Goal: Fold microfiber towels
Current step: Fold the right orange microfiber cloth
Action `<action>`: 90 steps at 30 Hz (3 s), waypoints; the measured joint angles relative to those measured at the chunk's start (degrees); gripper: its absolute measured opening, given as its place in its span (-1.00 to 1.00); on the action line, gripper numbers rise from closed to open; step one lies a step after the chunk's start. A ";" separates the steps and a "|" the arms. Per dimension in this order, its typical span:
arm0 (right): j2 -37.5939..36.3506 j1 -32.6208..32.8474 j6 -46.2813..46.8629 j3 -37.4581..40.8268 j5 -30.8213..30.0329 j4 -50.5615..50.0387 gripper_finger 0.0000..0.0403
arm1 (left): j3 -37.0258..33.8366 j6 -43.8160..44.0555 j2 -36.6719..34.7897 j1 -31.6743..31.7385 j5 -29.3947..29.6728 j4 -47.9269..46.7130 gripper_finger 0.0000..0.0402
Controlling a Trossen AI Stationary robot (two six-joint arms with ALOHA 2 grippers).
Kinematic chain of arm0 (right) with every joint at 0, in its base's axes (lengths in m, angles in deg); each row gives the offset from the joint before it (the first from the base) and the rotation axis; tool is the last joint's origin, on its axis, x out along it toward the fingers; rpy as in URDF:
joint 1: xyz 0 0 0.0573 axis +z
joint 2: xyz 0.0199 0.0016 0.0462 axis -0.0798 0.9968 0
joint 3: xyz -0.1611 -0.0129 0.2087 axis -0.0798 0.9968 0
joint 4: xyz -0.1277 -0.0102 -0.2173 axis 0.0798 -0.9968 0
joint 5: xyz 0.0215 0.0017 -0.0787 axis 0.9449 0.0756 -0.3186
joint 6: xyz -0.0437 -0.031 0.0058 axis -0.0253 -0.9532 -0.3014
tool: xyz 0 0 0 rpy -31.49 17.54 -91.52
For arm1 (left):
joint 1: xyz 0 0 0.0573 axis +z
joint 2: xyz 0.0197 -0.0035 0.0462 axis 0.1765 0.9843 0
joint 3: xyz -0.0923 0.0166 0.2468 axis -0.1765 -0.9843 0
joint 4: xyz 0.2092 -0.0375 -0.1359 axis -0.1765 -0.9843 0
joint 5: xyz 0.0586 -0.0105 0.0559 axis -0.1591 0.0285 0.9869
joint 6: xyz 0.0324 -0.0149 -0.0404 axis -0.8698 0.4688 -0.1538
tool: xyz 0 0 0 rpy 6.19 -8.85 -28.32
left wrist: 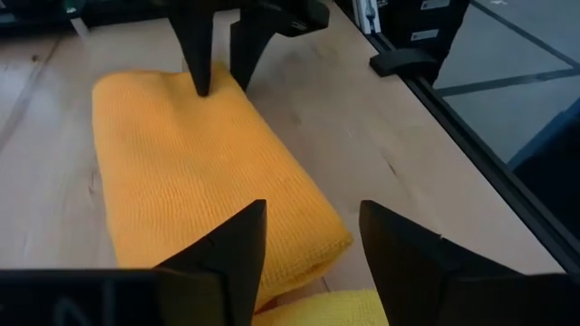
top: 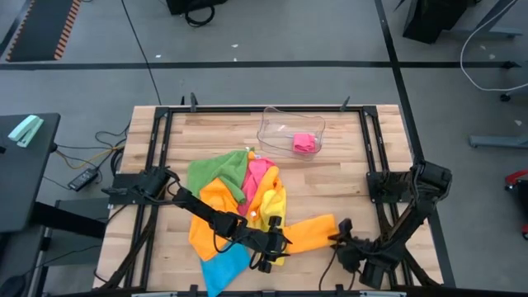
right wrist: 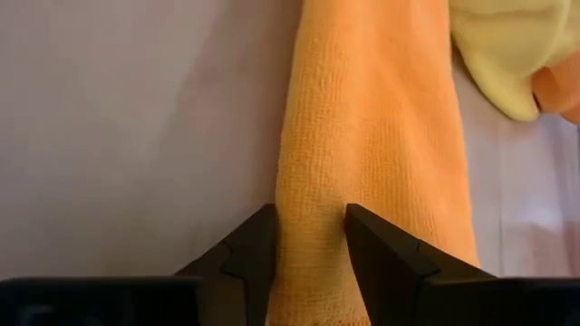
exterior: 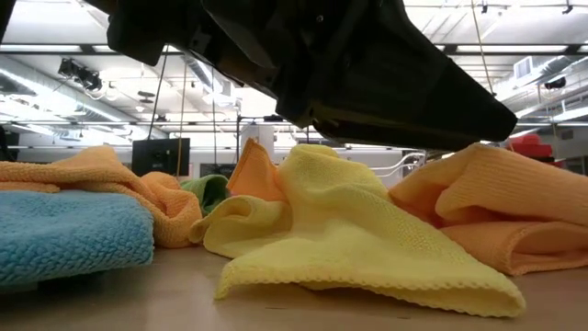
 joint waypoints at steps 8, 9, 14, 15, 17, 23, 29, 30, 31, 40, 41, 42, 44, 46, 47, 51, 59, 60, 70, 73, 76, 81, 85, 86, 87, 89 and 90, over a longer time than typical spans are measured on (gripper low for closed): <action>-0.38 0.00 1.48 -0.02 0.31 -2.93 -0.79 | 0.00 -0.05 0.00 -0.04 0.00 -0.03 -0.12; -0.72 0.00 1.44 -0.02 0.44 -3.13 -0.84 | 0.00 -0.06 0.00 -0.07 0.00 0.01 -0.12; -3.35 0.00 1.37 -0.05 0.46 -5.40 -0.91 | 0.00 -0.20 0.00 -0.24 -0.02 0.19 -0.12; -3.85 -0.01 1.37 -0.06 0.47 -6.27 -0.91 | 0.00 -0.20 0.00 -0.26 -0.04 0.22 -0.12; -4.61 -0.26 1.24 -0.06 0.48 -7.92 -0.91 | 0.00 -0.20 0.00 -0.26 -0.04 0.24 -0.13; -6.88 -1.85 -4.70 -0.07 0.68 -10.64 -0.91 | 0.00 -0.20 0.00 -0.24 -0.04 0.28 -0.13; -7.08 -4.61 -9.68 0.49 1.65 -10.23 -0.92 | 0.00 -0.18 -0.01 -0.24 -0.04 0.28 -0.14; -7.06 -5.16 -9.82 0.84 2.30 -10.08 -0.92 | 0.00 -0.19 -0.02 -0.24 -0.04 0.28 -0.14; -7.04 -5.69 -9.84 1.11 2.85 -9.76 -0.92 | 0.00 -0.17 -0.02 -0.24 -0.04 0.28 -0.13; -7.04 -6.69 -10.70 2.23 4.19 -7.23 -0.91 | 0.00 -0.46 -0.02 -0.26 -0.02 0.73 -0.11; -7.04 -6.69 -10.72 2.23 4.58 -7.21 -0.91 | 0.00 -0.47 -0.02 -0.25 -0.03 1.24 -0.10; -7.04 -6.67 -10.70 2.23 4.91 -7.23 -0.89 | 0.00 -0.48 -0.02 -0.26 -0.02 2.26 -0.09; -7.04 -6.67 -11.02 2.23 5.40 -7.27 -0.83 | 0.00 -0.69 -0.02 -0.22 0.02 5.11 -0.09; -7.04 -6.70 -11.33 2.23 5.87 -7.36 -0.74 | 0.02 -1.36 -0.07 0.12 0.70 6.96 -0.10; -7.04 -6.84 -11.05 2.23 5.99 -7.35 -0.69 | 0.04 -1.47 -0.08 0.17 1.86 7.12 -0.11; -7.00 -7.43 -8.26 1.53 8.19 -8.56 -0.48 | 0.06 1.71 1.11 0.99 7.62 6.20 -0.14; -7.19 -7.63 -3.59 -3.87 13.23 -15.33 -0.24 | 0.03 6.05 3.95 2.22 7.82 5.01 -0.12; -7.21 -7.63 -3.13 -4.38 14.48 -16.29 -0.23 | 0.02 6.03 4.12 2.21 7.78 4.96 -0.12; -7.24 -5.27 1.79 -4.38 2.65 -9.43 -0.22 | 0.02 6.06 4.15 2.01 7.34 4.73 -0.12; -7.24 -5.78 -0.20 -1.37 2.14 0.20 -0.25 | 0.02 6.49 4.15 2.01 5.27 4.72 -0.11; -7.24 -7.12 -3.04 1.19 2.56 8.13 -0.30 | 0.02 7.94 4.15 2.01 3.20 4.32 -0.10; -11.21 -9.27 -9.41 4.54 4.47 16.68 -0.37 | 0.02 9.44 4.15 2.01 2.96 0.83 -0.11; -17.17 -11.96 -17.60 9.69 9.51 29.44 -0.39 | 0.02 9.49 4.15 2.01 2.97 -0.94 -0.13; -18.59 -12.93 -19.71 11.54 11.43 33.33 -0.40 | 0.02 9.49 4.15 2.03 2.97 -0.90 -0.13; -19.78 -14.06 -21.57 13.36 13.62 37.19 -0.40 | 0.02 9.50 4.15 2.03 2.97 -0.80 -0.13; -21.71 -16.40 -24.07 16.93 17.58 43.98 -0.40 | 0.02 9.51 4.15 2.04 2.97 -0.89 -0.13; -22.48 -17.55 -24.79 18.42 19.19 46.61 -0.40 | 0.02 9.51 4.15 2.05 2.97 -0.86 -0.13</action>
